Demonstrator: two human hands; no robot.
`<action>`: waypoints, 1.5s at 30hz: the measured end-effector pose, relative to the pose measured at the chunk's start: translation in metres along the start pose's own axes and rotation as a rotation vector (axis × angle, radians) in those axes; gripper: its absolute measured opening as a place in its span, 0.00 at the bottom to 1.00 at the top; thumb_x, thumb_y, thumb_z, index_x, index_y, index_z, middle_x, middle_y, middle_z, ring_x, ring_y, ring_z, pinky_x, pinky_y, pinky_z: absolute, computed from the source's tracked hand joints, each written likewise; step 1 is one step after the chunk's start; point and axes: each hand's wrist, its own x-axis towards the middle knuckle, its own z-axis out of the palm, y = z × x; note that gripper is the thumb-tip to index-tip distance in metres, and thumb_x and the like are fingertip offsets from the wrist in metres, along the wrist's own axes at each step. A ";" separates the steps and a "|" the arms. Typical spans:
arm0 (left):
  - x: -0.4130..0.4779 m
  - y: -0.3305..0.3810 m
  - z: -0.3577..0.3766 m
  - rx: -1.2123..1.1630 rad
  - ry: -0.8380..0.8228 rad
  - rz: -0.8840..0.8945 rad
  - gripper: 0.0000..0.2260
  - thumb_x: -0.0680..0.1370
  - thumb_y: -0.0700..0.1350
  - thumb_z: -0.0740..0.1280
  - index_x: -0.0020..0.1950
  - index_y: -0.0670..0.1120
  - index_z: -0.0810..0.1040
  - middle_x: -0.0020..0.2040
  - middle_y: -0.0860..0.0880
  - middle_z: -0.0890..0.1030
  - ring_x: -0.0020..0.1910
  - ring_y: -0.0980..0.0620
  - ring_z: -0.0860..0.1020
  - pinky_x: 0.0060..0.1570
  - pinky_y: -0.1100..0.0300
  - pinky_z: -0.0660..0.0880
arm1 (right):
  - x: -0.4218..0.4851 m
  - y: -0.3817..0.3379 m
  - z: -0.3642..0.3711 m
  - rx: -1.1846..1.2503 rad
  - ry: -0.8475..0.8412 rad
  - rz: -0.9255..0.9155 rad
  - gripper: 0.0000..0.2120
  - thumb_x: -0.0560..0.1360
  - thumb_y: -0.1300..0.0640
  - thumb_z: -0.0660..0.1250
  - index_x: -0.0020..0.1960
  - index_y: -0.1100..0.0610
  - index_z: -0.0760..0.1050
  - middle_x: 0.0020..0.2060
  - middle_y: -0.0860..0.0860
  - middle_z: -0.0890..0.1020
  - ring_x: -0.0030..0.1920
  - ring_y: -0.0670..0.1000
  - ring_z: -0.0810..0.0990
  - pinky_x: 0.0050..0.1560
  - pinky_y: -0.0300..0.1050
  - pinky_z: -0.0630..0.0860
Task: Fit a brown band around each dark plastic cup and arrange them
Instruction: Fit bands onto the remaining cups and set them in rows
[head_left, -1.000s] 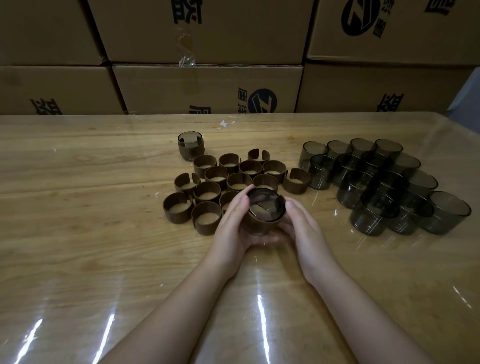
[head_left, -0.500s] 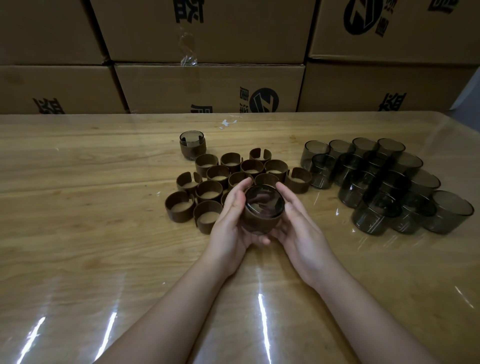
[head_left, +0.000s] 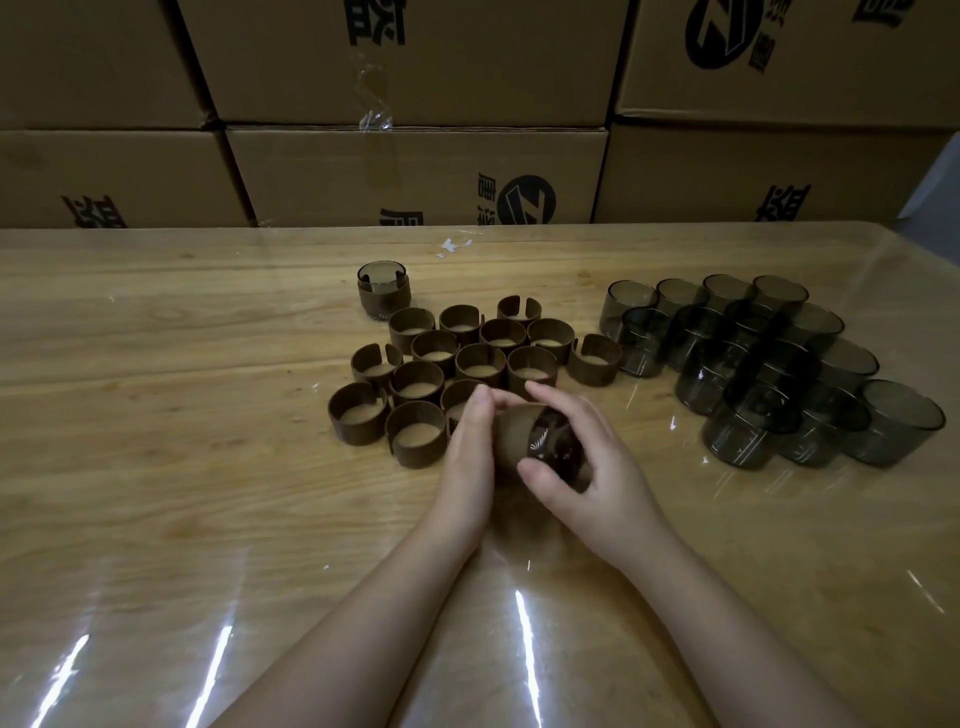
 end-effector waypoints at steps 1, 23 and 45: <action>0.001 0.001 0.001 -0.059 0.001 -0.028 0.24 0.75 0.63 0.53 0.53 0.48 0.79 0.49 0.45 0.82 0.46 0.47 0.82 0.46 0.49 0.78 | 0.001 -0.001 0.000 0.094 0.035 0.024 0.25 0.69 0.39 0.63 0.65 0.30 0.64 0.60 0.31 0.70 0.61 0.35 0.71 0.55 0.27 0.70; 0.005 0.001 -0.007 -0.145 -0.231 -0.044 0.21 0.77 0.52 0.63 0.70 0.58 0.69 0.68 0.56 0.74 0.67 0.53 0.74 0.62 0.55 0.74 | 0.010 0.007 0.001 0.905 0.024 0.329 0.24 0.74 0.53 0.63 0.70 0.45 0.66 0.67 0.55 0.74 0.64 0.57 0.77 0.59 0.52 0.78; 0.007 0.000 -0.009 -0.321 -0.310 -0.087 0.24 0.71 0.48 0.73 0.65 0.49 0.72 0.67 0.37 0.72 0.63 0.42 0.75 0.62 0.45 0.73 | 0.010 0.005 0.012 0.737 0.157 0.268 0.16 0.70 0.41 0.67 0.58 0.38 0.74 0.59 0.52 0.78 0.60 0.53 0.80 0.51 0.47 0.80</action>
